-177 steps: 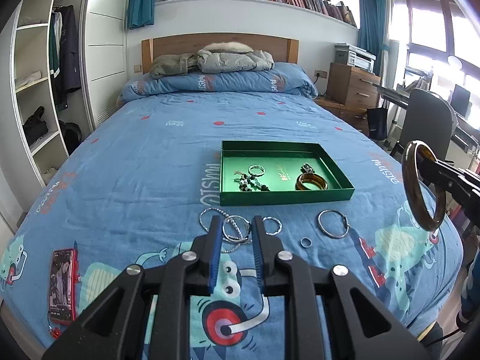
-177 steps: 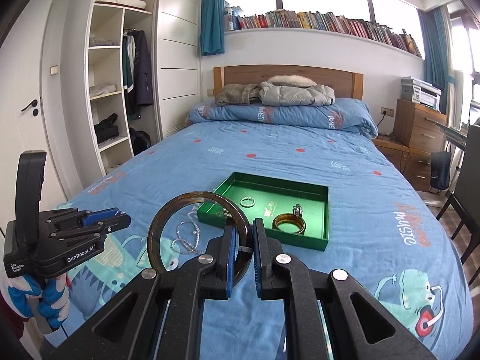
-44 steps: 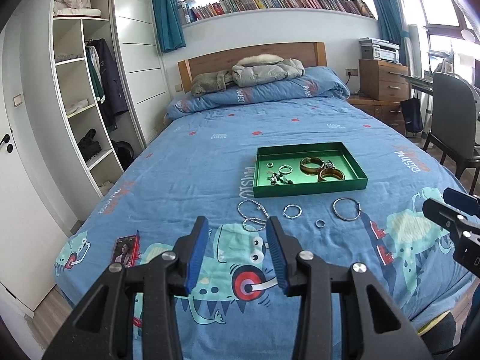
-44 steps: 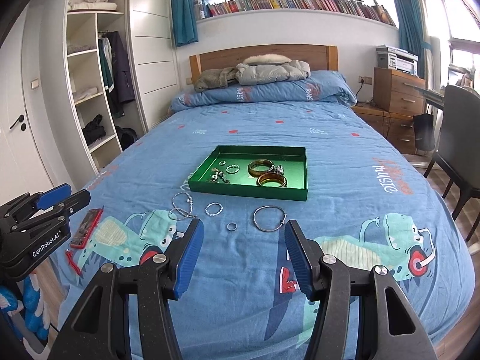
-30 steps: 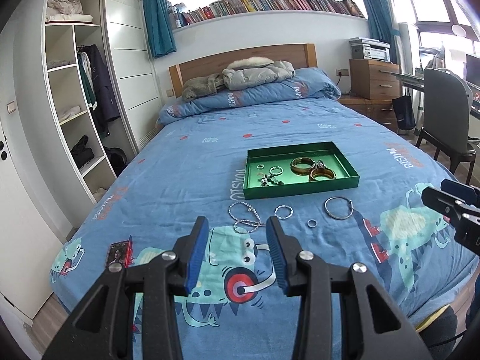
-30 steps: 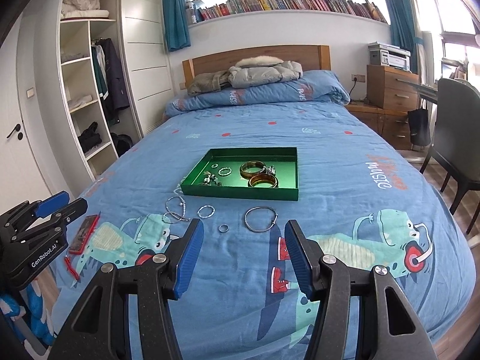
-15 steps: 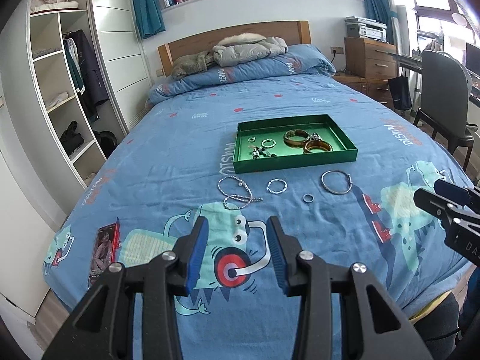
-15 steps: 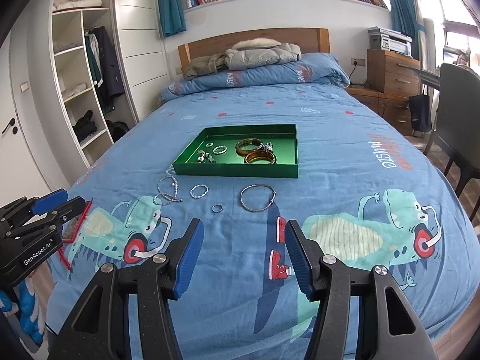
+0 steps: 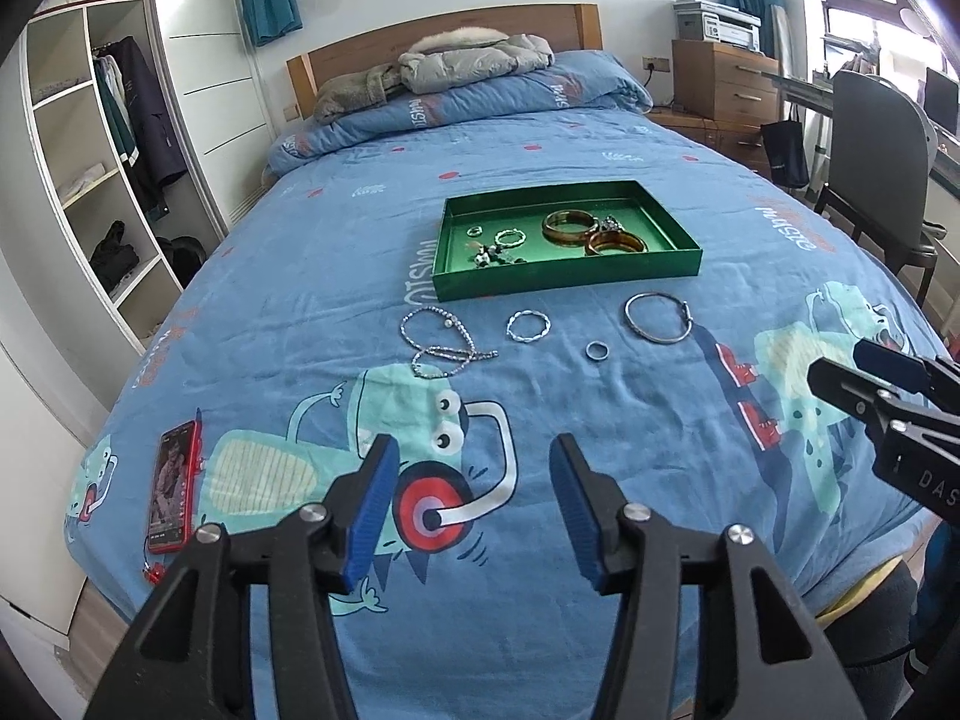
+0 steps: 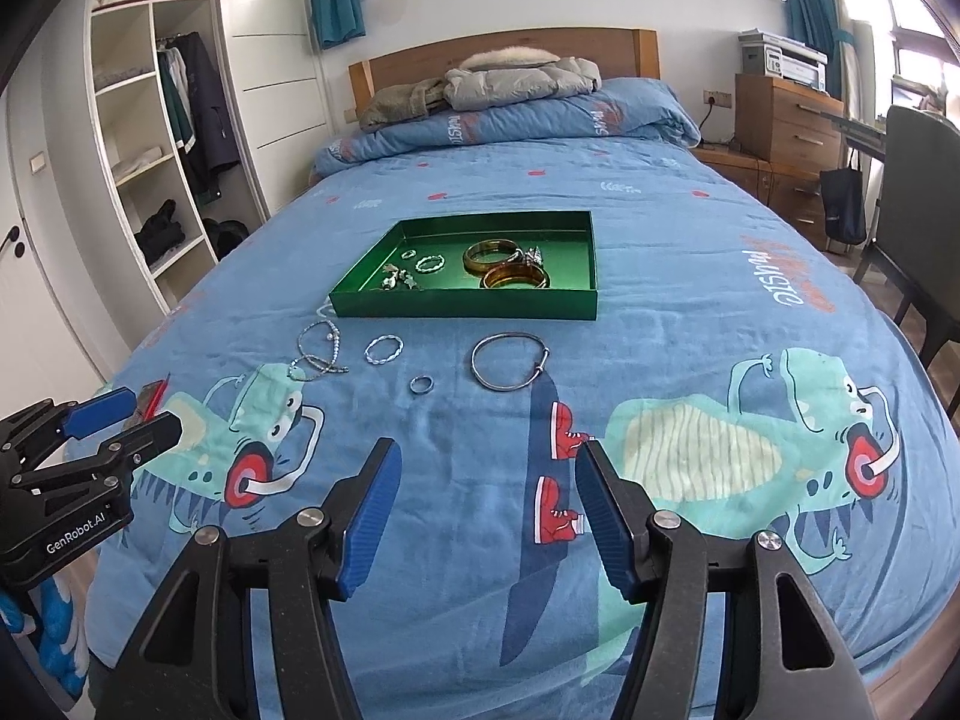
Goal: Organize jewelry
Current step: 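Withdraw both open tools from the tray back over the bed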
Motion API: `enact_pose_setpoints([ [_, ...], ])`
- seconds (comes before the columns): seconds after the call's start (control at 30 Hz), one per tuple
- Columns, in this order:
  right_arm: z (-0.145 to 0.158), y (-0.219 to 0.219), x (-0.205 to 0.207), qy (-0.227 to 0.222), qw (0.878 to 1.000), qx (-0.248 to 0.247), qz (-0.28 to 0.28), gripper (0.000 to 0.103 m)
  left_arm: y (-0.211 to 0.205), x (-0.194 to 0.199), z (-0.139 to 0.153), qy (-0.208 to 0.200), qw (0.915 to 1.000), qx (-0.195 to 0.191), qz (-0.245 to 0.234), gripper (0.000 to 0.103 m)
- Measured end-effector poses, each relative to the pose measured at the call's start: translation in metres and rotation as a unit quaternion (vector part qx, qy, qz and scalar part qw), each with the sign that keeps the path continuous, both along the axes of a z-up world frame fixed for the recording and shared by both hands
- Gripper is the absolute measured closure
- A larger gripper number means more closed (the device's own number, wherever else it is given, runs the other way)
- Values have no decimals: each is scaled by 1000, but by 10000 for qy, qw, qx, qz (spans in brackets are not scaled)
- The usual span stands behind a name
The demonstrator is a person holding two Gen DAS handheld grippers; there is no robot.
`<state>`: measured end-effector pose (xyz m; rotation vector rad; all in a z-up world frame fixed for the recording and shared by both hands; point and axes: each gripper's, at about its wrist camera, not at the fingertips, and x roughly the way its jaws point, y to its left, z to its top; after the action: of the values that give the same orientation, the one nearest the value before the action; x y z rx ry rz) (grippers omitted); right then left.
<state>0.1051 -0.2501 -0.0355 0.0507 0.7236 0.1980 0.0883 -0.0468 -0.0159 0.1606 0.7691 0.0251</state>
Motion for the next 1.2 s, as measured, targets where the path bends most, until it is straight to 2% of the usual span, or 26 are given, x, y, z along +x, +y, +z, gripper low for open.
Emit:
enact_pose_setpoints([
  [0.43, -16, -1, 20, 193, 9996, -160, -162, 43, -3, 24, -20, 169, 9998, -49, -135, 53],
  [0.77, -23, 24, 29, 162, 9975, -676, -102, 42, 24, 42, -45, 385, 9983, -222, 365, 53],
  [1.2, -38, 30, 40, 145, 9947, -1019, 70, 42, 35, 61, -61, 547, 9951, -101, 821, 53],
])
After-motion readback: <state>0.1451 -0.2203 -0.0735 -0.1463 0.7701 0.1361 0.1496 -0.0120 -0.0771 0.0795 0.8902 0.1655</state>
